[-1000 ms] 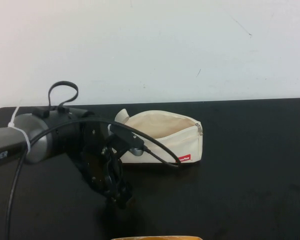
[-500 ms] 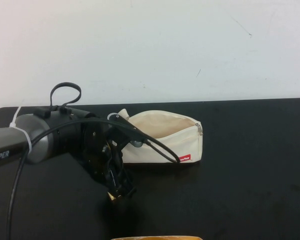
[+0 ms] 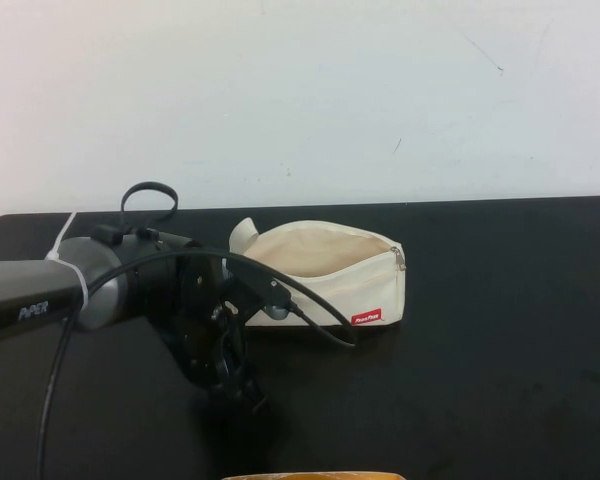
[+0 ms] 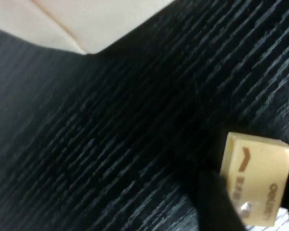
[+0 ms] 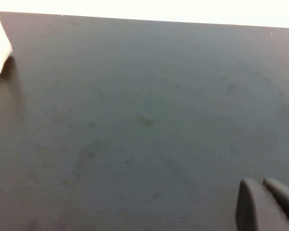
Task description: Put eraser into pencil case
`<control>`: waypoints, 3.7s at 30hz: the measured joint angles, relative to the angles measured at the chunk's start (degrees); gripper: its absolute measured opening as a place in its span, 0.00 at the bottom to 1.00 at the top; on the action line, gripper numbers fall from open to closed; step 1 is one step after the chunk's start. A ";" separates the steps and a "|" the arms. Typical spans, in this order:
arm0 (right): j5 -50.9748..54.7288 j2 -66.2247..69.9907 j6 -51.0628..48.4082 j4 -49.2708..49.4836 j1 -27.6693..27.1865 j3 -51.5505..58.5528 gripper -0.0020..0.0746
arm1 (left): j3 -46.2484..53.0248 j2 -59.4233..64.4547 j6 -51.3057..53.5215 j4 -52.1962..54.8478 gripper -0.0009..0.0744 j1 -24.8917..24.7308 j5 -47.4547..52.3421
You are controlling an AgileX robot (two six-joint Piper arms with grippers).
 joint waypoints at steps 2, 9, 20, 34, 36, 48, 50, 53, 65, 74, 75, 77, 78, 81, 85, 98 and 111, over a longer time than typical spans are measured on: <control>0.00 0.00 0.00 0.00 0.00 0.00 0.02 | 0.00 0.00 0.12 -0.21 0.30 0.00 0.25; 0.00 0.00 0.00 0.00 0.00 0.00 0.02 | -0.09 0.00 -1.01 -0.68 0.26 0.00 0.99; 0.00 0.00 0.00 0.00 0.00 0.00 0.02 | -0.09 -9.32 0.12 -3.51 0.26 0.00 13.42; 0.00 0.00 0.00 0.00 0.00 0.00 0.02 | -15.83 -14.39 5.13 -17.63 0.26 0.00 1.62; 0.00 0.00 0.00 0.00 0.00 0.00 0.02 | -17.60 -11.71 5.72 -17.63 0.26 0.00 1.37; 0.00 0.00 0.00 0.00 0.00 0.00 0.02 | -24.69 -2.69 6.33 -15.35 0.69 0.00 3.26; 0.00 0.00 0.00 0.00 0.00 0.00 0.02 | -25.86 -2.60 6.33 -13.60 0.71 0.00 4.06; 0.00 0.00 0.00 0.00 0.00 0.00 0.02 | -29.22 -2.84 5.68 -9.22 0.54 0.00 8.01; 0.00 0.00 0.00 0.00 0.00 0.00 0.02 | -36.74 -22.07 -2.92 8.05 0.02 0.00 13.16; 0.00 0.00 0.00 0.00 0.00 0.00 0.02 | -4.76 -48.60 -11.79 13.07 0.01 0.00 -6.48; 0.00 0.00 0.00 0.00 0.00 0.00 0.02 | 0.54 -51.79 -13.46 13.10 0.01 0.00 -9.98; 0.00 0.00 0.00 0.10 0.00 0.00 0.02 | 9.50 -57.77 -16.50 13.20 0.01 0.00 -15.69; 0.00 0.00 0.00 0.10 0.00 0.00 0.02 | 14.03 -60.51 -17.59 13.20 0.01 0.00 -18.26; 0.00 0.00 0.00 0.10 0.00 0.00 0.02 | 25.07 -66.99 -19.09 13.33 0.01 0.00 -22.11; 0.00 0.00 0.00 0.10 0.00 0.00 0.02 | 33.91 -73.43 -19.69 13.33 0.01 0.00 -23.17; 0.00 0.00 0.00 0.10 0.00 0.00 0.02 | 46.65 -78.43 -20.05 13.33 0.01 0.00 -23.99; 0.00 -0.10 0.57 0.10 0.00 0.00 0.02 | 60.28 -94.43 -19.43 15.07 0.01 5.78 -24.07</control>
